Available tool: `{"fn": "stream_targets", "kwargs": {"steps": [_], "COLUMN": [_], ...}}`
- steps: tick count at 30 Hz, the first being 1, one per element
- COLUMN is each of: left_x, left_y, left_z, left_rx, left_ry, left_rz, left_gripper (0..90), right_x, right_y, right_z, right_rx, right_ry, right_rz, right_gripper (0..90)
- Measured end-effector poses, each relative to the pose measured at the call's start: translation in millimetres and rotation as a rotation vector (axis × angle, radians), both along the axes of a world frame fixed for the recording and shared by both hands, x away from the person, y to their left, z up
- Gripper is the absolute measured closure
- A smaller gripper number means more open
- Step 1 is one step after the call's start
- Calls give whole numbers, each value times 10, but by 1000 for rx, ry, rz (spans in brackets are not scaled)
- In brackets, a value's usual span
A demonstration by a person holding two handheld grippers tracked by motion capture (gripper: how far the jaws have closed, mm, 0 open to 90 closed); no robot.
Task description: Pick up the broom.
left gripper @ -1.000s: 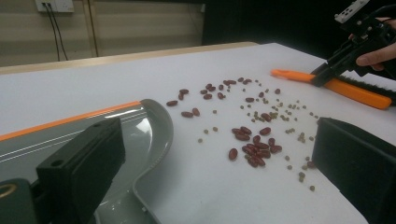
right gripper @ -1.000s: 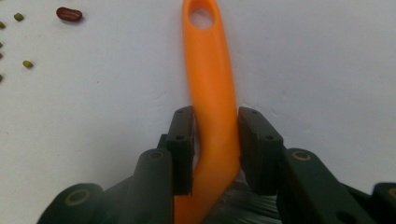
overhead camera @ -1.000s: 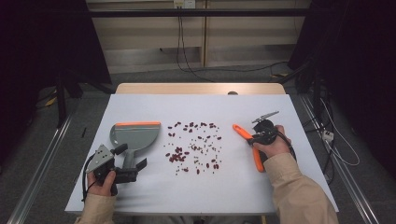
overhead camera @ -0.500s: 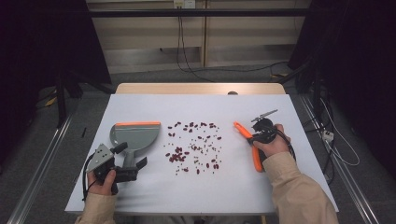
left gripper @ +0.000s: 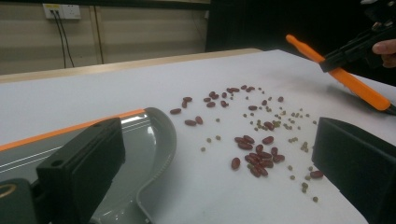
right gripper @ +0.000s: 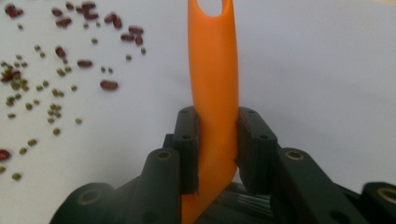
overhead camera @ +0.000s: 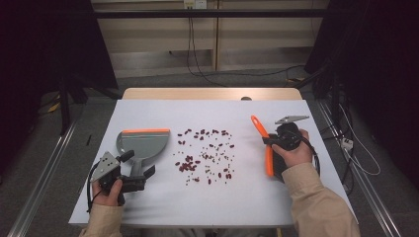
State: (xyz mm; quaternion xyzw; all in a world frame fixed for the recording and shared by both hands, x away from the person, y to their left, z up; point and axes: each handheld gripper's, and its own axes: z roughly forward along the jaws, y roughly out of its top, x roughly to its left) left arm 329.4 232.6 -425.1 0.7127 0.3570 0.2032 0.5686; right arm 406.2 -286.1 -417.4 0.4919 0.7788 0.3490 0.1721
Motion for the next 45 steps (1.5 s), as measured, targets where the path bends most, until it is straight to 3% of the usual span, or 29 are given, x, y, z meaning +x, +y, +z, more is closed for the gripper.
{"fn": "stream_targets", "kwargs": {"steps": [8,19,24,31,39,45], "left_x": [-8,-41,-35,11,90,197], "left_y": [-56,-259,-357,-523,-842,-1108], "left_z": [61,233,282,338,375,358], "left_rx": [-10,-8,-1,3,3,-22], "left_ry": [-5,-35,-43,-25,-18,21], "left_rz": [-8,-47,-66,-110,-186,-253], "left_gripper": [25,24,23,25,40,54], "right_x": [-181,-361,-387,-371,-313,-262], "right_y": [-100,-236,-246,-178,14,150], "right_z": [167,295,319,408,479,519], "right_rx": [135,311,374,382,380,384], "right_ry": [-174,-320,-342,-369,-376,-378], "right_rz": [-17,-9,-5,8,38,46], "right_gripper": [717,717,717,717,717,717]}}
